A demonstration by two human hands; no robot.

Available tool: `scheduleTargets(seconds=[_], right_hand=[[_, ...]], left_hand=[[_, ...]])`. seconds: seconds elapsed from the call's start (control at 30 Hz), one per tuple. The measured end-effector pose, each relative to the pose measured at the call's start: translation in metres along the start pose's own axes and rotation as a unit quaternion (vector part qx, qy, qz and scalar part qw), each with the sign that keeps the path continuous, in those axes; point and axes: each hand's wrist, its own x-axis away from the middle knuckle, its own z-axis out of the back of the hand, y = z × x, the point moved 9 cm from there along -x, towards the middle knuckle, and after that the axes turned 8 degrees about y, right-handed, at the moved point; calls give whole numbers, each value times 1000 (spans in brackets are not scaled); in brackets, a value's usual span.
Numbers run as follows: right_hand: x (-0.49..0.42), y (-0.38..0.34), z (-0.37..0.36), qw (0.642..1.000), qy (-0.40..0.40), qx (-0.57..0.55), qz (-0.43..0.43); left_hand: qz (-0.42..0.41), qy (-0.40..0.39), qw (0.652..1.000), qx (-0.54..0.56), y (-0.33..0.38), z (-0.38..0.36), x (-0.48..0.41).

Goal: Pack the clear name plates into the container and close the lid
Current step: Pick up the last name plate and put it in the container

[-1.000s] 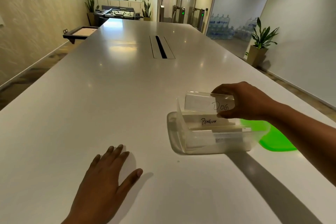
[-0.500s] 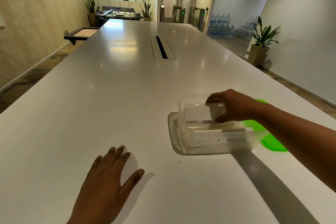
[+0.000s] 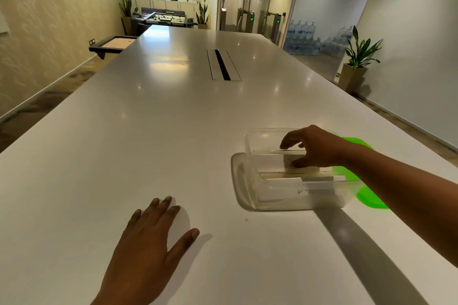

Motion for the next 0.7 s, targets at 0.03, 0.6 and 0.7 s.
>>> scheduleTargets(seconds=[0.03,0.6,0.7], right_hand=[[0,-2,3,1000,9,-2,8],[105,-127,45,949,255,-153,107],[125,-140,-5,954,217,-172,117]], left_hand=[[0,-1,1000,1,0,0,0],[-13,2,1000,-13,1,0,2],[-18,1,1000,-20,1,-1,2]])
